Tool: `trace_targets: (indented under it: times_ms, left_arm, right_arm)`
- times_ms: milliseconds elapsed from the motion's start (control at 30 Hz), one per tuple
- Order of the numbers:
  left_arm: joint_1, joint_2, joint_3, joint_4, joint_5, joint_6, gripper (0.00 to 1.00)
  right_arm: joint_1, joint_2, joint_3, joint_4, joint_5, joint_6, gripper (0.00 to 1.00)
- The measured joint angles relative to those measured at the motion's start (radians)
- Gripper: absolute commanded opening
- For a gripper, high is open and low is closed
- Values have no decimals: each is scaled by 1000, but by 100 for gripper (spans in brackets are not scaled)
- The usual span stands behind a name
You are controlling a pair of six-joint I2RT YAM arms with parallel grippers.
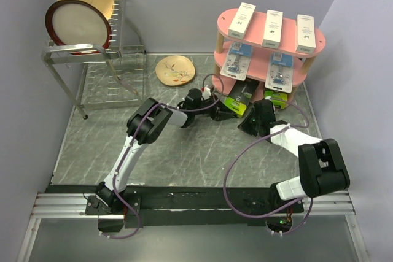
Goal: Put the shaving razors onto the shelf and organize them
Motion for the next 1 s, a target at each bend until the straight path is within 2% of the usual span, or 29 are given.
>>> trace_targets:
  times_ms: [267,467,600,667,800,1000]
  left_arm:
    - [3,0,55,13,-7,8,7]
    - [41,-70,-172,61,10,5,7]
    - [100,-124,-242,45,25,31,7]
    - [128,-154,-243,33,23,52,7]
    - [171,-185,-204,-2,5,108,7]
    - [161,-177,-143,-99,-26,161,3]
  right_arm:
    - [-16,-60,0,-68,40,-61,7]
    - [-18,-71,0,-74,53,-86,8]
    - [-18,-70,0,-48,79,-87,4]
    - [-8,-65,0,-31,111,-96,0]
    - [24,-43,6,-13,208,-149,0]
    - [53,6,49,0,286,-217,0]
